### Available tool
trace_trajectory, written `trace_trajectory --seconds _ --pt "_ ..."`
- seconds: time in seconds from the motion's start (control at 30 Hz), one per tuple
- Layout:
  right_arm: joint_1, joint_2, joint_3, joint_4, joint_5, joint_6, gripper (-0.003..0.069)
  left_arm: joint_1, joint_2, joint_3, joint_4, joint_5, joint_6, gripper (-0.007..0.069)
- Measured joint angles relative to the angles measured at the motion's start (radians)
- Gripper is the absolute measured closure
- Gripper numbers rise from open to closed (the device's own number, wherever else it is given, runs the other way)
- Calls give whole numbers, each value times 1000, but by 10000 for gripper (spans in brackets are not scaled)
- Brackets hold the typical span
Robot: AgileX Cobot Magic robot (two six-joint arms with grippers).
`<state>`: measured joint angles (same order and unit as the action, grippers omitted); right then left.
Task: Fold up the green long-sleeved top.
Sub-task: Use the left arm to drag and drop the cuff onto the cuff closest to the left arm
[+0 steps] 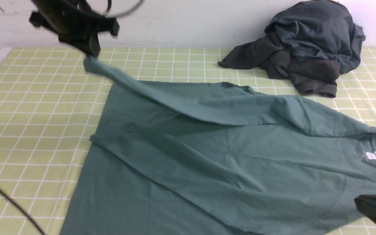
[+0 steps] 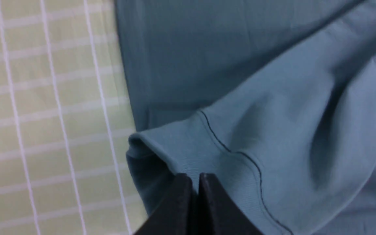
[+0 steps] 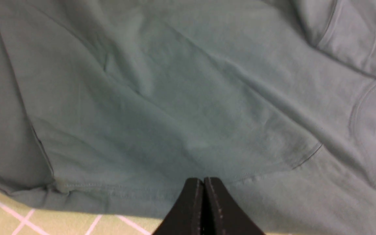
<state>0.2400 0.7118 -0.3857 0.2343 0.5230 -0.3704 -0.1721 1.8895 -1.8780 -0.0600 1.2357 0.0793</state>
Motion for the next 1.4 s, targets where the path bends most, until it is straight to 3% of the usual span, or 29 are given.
trace_trajectory --seconds 0.13,0.27,0.47,0.5,0.57,0.73,0.77,1.03,1.17,1.3,1.33,1.4 --pt "0 -67 0 0 0 0 669 -50 -57 320 51 -2 0 615" --pt "0 -96 0 0 1 0 669 -57 -55 459 118 -7 -20 571" --pt "0 -104 0 21 6 0 669 -77 -86 536 172 -14 -47 342" --pt "0 -104 0 22 6 0 669 -77 -89 538 171 -15 -47 335" --pt "0 -104 0 26 9 0 669 -124 -140 591 170 -30 -30 259" --pt "0 -105 0 32 17 0 669 -208 -241 750 183 -106 54 222" --pt "0 -105 0 46 24 0 669 -220 -260 824 189 -202 51 218" --pt "0 -105 0 124 27 0 669 -145 -174 888 194 -463 -347 217" --pt "0 -105 0 132 27 0 669 -137 -138 889 192 -506 -411 230" --pt "0 -105 0 132 28 0 669 -137 -112 889 178 -533 -425 341" --pt "0 -105 0 132 28 0 669 -137 -112 888 173 -538 -430 442" --pt "0 -105 0 136 29 0 669 -137 -112 881 179 -533 -430 529"
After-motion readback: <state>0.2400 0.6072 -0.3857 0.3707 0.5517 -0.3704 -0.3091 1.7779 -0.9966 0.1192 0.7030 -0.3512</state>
